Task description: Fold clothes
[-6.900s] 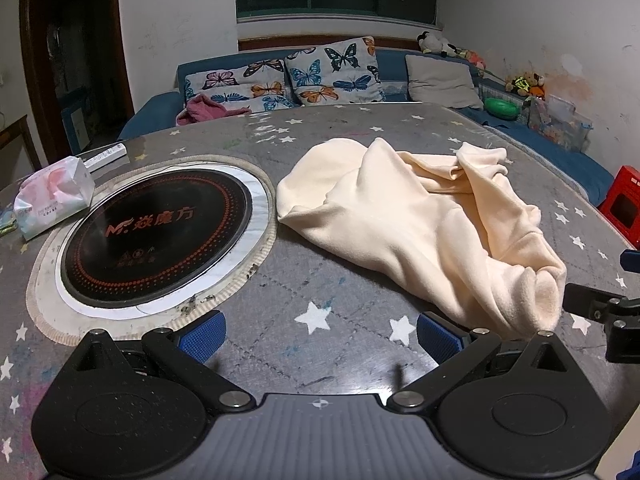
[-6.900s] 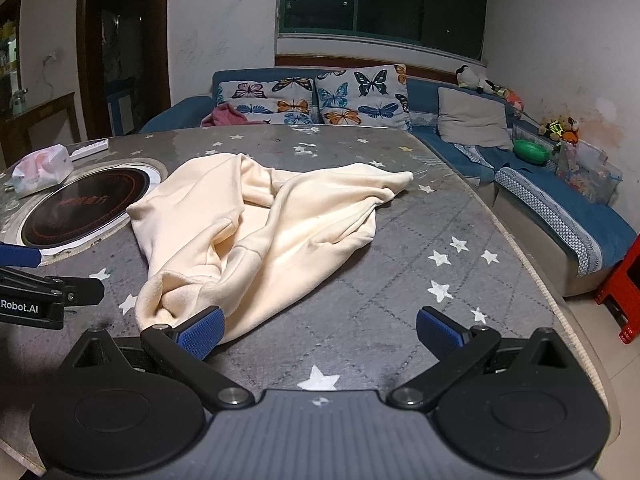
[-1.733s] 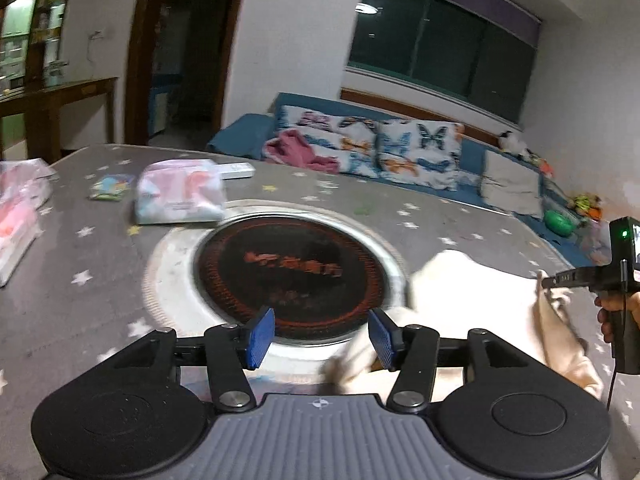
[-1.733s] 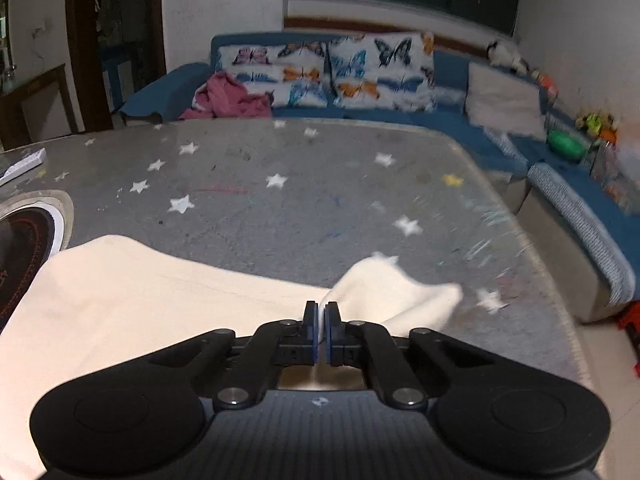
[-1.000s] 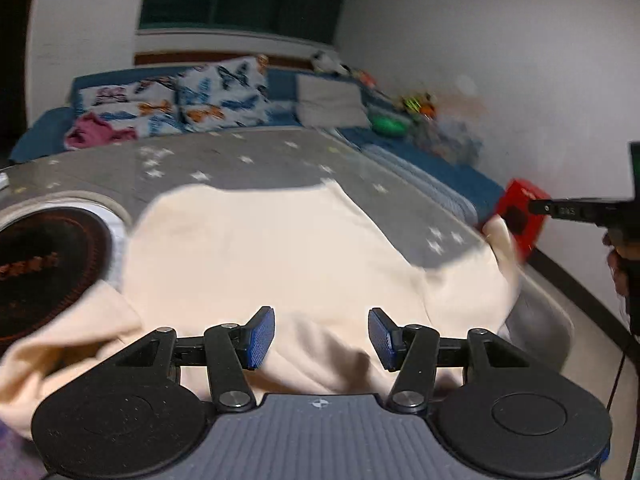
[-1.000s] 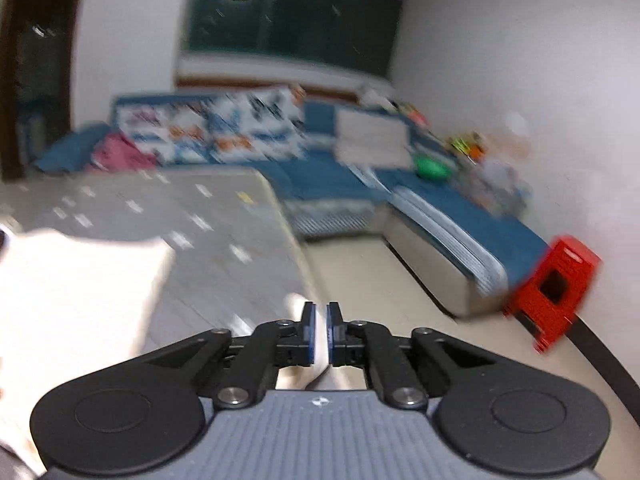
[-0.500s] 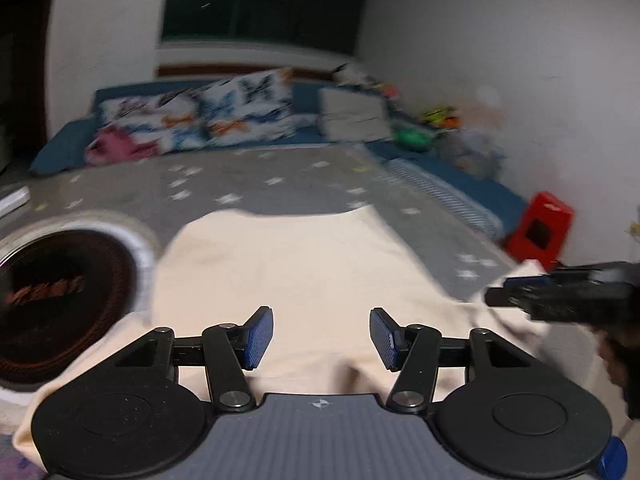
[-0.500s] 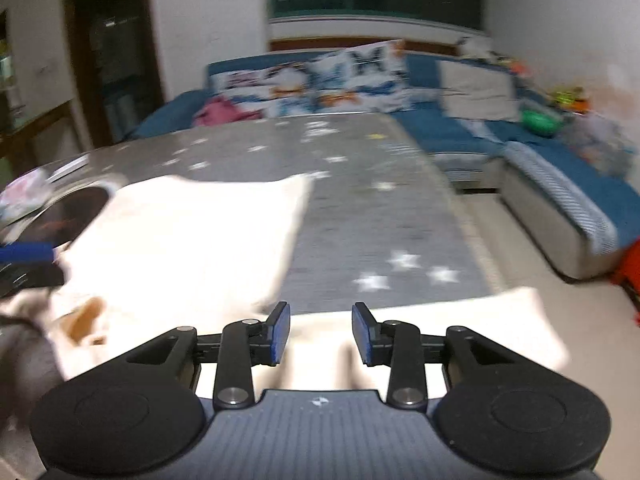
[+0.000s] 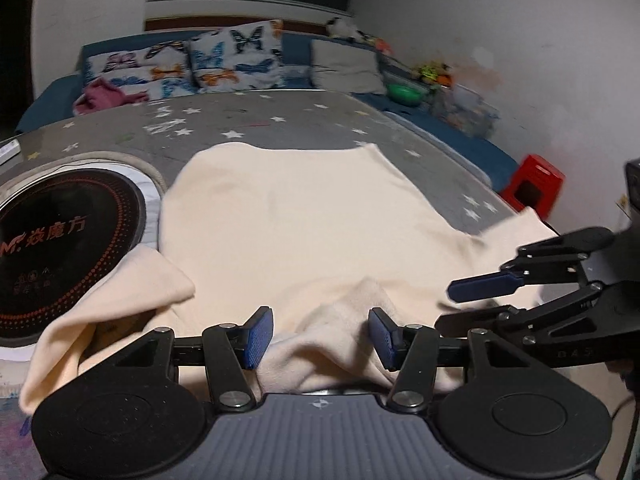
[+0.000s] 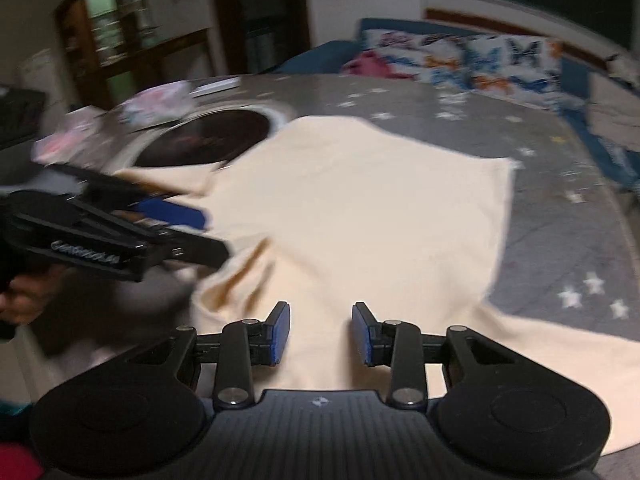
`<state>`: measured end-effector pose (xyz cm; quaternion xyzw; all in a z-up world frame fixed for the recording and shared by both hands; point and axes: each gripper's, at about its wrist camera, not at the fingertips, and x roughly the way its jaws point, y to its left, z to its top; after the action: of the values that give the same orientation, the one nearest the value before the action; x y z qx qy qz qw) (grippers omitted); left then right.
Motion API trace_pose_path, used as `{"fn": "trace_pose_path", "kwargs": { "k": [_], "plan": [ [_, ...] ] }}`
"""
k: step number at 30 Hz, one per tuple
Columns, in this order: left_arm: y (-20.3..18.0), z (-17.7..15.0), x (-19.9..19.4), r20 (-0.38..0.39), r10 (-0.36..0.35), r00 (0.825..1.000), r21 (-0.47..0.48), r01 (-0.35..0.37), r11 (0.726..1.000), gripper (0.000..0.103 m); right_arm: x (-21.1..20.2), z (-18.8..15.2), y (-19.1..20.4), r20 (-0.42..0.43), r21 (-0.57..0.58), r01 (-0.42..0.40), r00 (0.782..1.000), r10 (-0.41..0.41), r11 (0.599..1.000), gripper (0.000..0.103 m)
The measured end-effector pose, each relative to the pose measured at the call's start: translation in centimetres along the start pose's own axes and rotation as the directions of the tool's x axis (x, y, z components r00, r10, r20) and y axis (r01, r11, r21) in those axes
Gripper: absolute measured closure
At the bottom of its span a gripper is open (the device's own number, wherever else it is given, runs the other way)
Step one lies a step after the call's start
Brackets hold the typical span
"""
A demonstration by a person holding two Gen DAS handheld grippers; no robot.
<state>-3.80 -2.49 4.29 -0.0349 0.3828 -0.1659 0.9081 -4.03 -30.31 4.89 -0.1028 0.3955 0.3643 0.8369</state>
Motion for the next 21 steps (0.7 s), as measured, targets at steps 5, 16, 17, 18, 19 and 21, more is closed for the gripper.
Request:
{"fn": "trace_pose_path", "kwargs": {
  "k": [5,16,17,18,19,21],
  "plan": [
    [-0.2,-1.6,-2.5,-0.021,-0.032,0.999,0.044,0.033,0.998,0.046,-1.2,-1.5,2.2,-0.055,-0.081,-0.110,0.993,0.106,0.991,0.069],
    [0.9,0.9,-5.0,0.125,-0.007,0.992,-0.019,0.009,1.000,0.046,-2.7,0.7,2.4,0.044,-0.074,-0.074,0.996,0.078,0.994,0.069],
    [0.7,0.9,-4.4,0.112,-0.009,0.994,-0.013,0.010,1.000,0.046,-2.4,1.0,2.2,0.053,-0.065,-0.056,0.997,0.060,0.996,0.069],
    [0.5,0.6,-3.7,0.094,-0.005,0.996,0.003,0.005,1.000,0.047,-2.0,1.4,1.9,0.060,-0.057,-0.033,0.998,0.037,0.998,0.069],
    [0.1,0.2,-3.1,0.073,0.005,0.997,0.023,-0.007,1.000,0.048,-1.5,1.7,1.7,0.062,-0.049,-0.017,0.998,0.020,0.999,0.069],
    [-0.3,-0.8,-2.5,0.037,0.006,0.999,0.052,-0.008,0.999,0.048,-0.7,2.1,1.5,0.063,-0.041,-0.002,0.998,0.005,0.999,0.069]
  ]
}}
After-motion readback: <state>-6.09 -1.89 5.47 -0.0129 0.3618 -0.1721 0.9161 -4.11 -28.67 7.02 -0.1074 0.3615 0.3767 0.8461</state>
